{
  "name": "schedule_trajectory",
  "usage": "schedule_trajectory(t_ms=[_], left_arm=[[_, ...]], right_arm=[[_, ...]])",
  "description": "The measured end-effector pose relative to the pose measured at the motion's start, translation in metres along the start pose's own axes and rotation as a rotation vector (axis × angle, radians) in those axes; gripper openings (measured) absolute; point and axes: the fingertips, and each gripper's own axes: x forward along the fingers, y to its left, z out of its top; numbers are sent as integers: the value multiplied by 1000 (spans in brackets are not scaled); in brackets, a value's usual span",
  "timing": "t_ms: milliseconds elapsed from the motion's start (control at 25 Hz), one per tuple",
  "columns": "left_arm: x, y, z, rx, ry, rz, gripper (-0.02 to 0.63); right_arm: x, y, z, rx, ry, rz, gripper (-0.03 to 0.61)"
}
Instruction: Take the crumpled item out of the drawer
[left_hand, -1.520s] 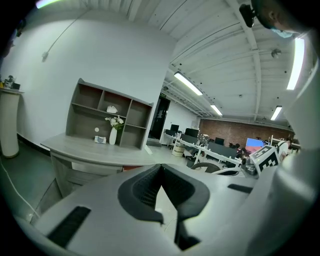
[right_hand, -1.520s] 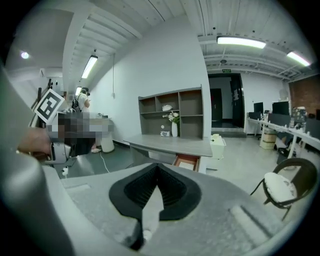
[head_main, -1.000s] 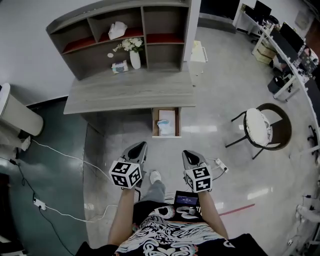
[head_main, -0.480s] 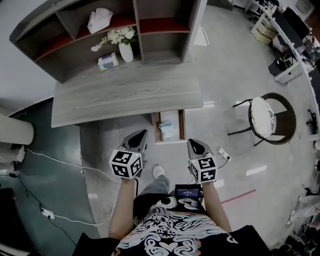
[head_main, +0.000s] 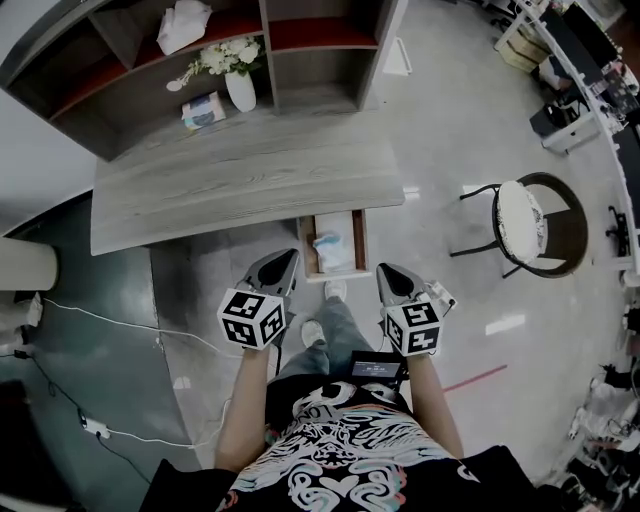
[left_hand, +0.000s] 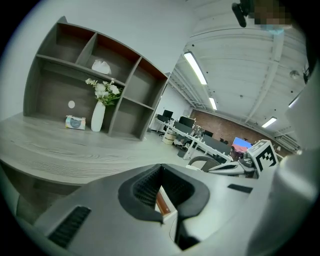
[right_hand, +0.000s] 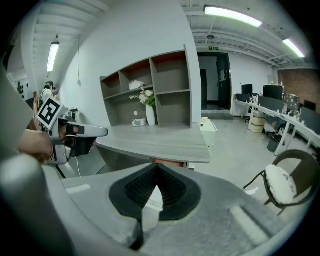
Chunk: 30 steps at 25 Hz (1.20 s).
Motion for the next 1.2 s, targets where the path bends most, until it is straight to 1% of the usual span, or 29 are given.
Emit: schedule_trajectory(t_ms=[160, 280, 440, 560, 720, 840, 1000, 1200], left_arm=[[2, 5, 4, -3, -5, 13, 0], [4, 9, 10, -8, -21, 14, 0], [8, 10, 14, -37, -51, 13, 0], [11, 18, 9, -45, -41, 35, 0], [11, 24, 1, -57, -31, 54, 0], [17, 30, -5, -51, -8, 58, 0], [30, 35, -20, -39, 42, 59, 0], [42, 40, -40, -30, 104, 61, 0]], right_arm=[[9, -3, -2, -27, 29, 0, 5], [15, -3, 8, -22, 12, 19, 5], [21, -6, 12, -51, 16, 16, 5], [29, -5, 12, -66, 25, 34, 5], [35, -3, 9, -59, 39, 64, 5], [44, -3, 9, -74, 48, 70, 5], [56, -6, 3, -77, 71, 74, 5], [68, -2, -15, -81, 141, 114, 5]])
